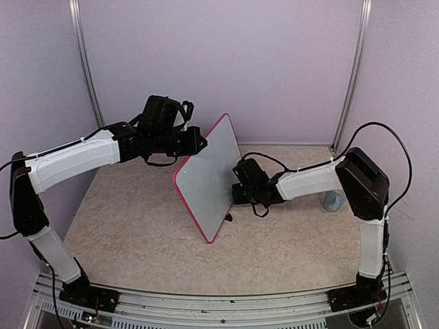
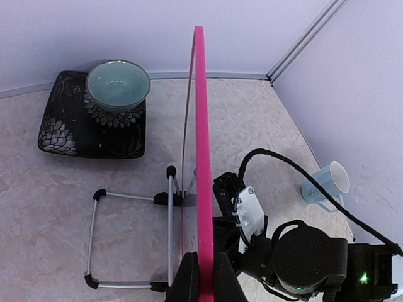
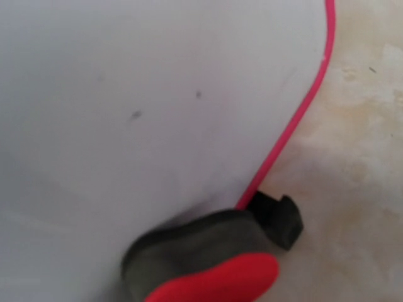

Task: Erase the whiteboard
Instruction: Erase the whiteboard at the center of the board.

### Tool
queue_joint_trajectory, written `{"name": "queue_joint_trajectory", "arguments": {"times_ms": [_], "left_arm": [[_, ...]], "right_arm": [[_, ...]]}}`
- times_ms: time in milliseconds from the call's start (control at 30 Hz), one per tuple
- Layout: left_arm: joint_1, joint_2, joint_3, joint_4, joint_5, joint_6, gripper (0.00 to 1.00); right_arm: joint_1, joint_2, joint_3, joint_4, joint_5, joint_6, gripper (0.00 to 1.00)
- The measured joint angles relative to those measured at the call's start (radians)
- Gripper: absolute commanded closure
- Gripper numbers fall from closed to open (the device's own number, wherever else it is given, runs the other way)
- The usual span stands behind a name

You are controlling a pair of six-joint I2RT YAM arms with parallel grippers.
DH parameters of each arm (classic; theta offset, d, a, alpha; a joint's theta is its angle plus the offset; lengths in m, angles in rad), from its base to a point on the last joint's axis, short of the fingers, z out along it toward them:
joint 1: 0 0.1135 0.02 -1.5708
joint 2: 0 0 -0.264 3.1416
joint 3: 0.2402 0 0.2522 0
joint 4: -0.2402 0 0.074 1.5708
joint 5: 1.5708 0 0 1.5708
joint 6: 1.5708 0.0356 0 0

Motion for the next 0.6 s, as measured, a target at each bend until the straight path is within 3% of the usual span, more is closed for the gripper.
{"name": "queue_joint_trajectory", "arguments": {"times_ms": [333, 600], "left_arm": [[-0.003, 0.0, 0.0, 0.003, 0.016, 0.01, 1.0], [-0.002, 0.0, 0.0, 0.0, 0.0, 0.004, 1.0]], "right_arm": [[0.026, -0.122, -0.047, 0.016, -0.099, 0.0, 0.93], [0.021, -0.09, 0.006, -0.031, -0.079, 0.029, 0.93]]}}
